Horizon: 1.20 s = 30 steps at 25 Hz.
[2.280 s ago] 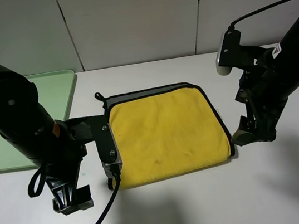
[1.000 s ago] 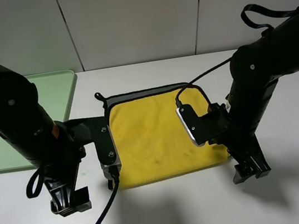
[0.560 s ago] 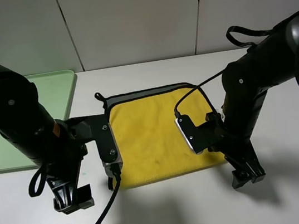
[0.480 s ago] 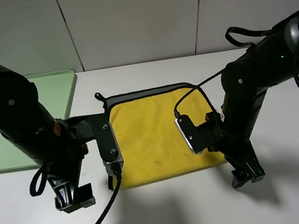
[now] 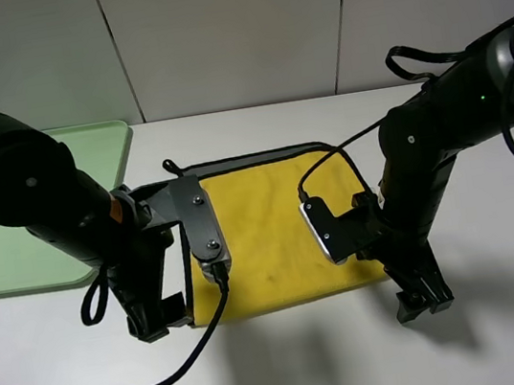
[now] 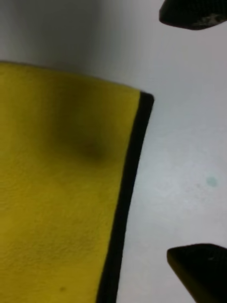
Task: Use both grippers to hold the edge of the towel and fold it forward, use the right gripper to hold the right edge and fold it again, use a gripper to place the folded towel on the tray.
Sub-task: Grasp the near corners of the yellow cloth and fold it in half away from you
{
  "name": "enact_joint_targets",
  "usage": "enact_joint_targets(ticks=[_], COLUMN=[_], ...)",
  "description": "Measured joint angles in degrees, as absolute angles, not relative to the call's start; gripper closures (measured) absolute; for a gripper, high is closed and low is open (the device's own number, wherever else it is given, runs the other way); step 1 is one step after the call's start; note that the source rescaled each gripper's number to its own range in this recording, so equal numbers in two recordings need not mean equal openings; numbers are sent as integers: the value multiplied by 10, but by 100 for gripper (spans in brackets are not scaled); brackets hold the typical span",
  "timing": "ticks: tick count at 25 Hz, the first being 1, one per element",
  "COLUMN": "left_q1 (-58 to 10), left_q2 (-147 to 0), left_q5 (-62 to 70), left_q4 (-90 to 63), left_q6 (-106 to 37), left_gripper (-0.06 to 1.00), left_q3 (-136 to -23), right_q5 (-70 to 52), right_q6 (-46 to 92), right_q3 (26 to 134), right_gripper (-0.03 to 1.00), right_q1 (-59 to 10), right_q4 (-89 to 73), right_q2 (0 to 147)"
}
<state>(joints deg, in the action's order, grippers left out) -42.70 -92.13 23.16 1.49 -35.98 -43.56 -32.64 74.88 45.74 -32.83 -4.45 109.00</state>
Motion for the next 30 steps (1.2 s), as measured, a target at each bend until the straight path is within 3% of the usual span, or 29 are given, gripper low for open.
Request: enact_joint_targets(ticks=[12,21,30], left_q1=[-429,-494,-498], left_q2=[-1017,-1077,-1090], left_q5=[200,190,139], left_q4=[-56,-117,-119], left_q6=[-363,-430,-437], left_gripper=[6,6,6], left_q3=[-498,-503,-503], right_q5=[-326,-322,-319], right_q6=[730,727,725], right_q3=[457,457,457], right_gripper=[-3,-3,-3], right_q1=[-328,-328,-328], right_q4=[-50,-55,-57], right_q2=[1091,1091,1091])
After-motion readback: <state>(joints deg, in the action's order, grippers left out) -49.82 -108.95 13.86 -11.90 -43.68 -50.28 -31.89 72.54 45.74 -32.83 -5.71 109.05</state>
